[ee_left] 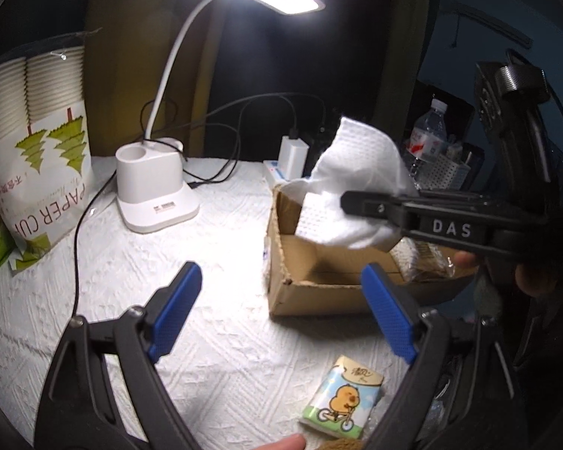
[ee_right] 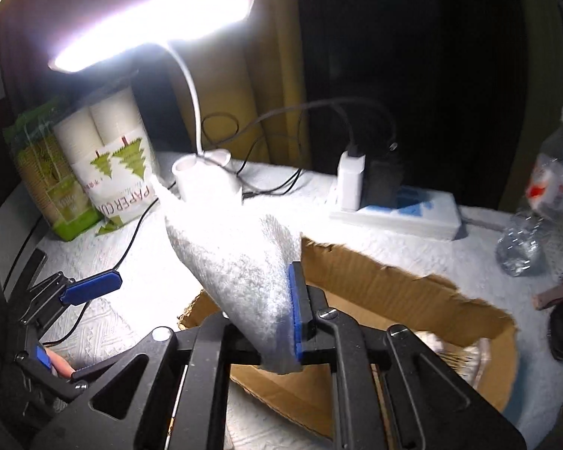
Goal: Organize soft objects
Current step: 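Grasp the white towel with the right tool and drop it into the box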
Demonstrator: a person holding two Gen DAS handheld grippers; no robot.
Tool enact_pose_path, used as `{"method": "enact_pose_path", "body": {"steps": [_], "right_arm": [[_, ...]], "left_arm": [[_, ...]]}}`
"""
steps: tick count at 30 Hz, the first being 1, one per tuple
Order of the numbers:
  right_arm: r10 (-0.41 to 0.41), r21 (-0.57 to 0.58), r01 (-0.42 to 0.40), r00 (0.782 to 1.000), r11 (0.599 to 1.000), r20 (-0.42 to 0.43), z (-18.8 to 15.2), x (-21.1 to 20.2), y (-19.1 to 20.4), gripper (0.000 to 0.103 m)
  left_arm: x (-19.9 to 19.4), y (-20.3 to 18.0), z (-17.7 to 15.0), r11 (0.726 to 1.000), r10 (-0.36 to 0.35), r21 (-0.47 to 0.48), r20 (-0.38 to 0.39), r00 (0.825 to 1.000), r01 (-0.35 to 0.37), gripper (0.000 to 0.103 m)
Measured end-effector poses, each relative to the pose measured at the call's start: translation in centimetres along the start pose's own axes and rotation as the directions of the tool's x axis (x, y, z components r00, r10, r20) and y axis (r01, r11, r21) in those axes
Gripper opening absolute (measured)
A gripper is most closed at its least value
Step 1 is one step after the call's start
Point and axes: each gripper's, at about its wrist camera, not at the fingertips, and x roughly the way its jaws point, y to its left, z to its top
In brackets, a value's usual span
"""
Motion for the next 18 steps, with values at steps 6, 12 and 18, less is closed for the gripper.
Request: {"method": "enact_pose_path", "body": {"steps": [6, 12, 18], "right_arm": [[0.006, 0.019, -0.006, 1.000, 1.000, -0.001, -0.3, -1.3, 0.1, 0.066], [-0.034, 0.042, 0.033, 0.999, 0.999, 0.029, -1.5, -5.1, -0.2, 0.066], [-0.077, 0.063, 0.074, 0.996, 0.995, 0.048, -4.2, -9.0, -0.3, 0.066]], "left_arm": [[-0.7, -0.2, 0.0, 1.000, 0.001, 0.009, 0.005, 1.000, -0.001, 0.088], [-2.9, -0.8, -0.2, 1.000, 0.003, 0.025, 0.032, 0.999, -0.004, 0.088], [-4.9, -2.4, -1.2, 0.999, -0.017, 0.047, 0.038, 0.999, 0.015, 0.088]]}}
